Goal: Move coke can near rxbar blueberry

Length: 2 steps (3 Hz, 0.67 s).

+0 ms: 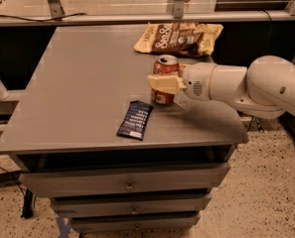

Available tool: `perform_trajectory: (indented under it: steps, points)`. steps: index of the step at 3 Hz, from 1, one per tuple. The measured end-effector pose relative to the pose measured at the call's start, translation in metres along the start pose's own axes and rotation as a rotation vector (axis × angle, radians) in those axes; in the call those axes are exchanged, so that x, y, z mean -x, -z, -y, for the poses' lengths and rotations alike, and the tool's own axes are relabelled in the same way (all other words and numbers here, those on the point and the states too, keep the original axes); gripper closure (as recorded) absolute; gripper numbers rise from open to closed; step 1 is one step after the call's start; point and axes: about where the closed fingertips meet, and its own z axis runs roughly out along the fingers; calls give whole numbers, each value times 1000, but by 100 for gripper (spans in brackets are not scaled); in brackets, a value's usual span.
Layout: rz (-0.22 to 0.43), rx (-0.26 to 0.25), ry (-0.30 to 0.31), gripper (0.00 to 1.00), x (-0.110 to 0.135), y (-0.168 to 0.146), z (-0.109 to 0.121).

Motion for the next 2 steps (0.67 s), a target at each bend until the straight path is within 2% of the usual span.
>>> perform_trajectory:
  steps: [2]
  points:
    - [0,0,0,12,0,0,0]
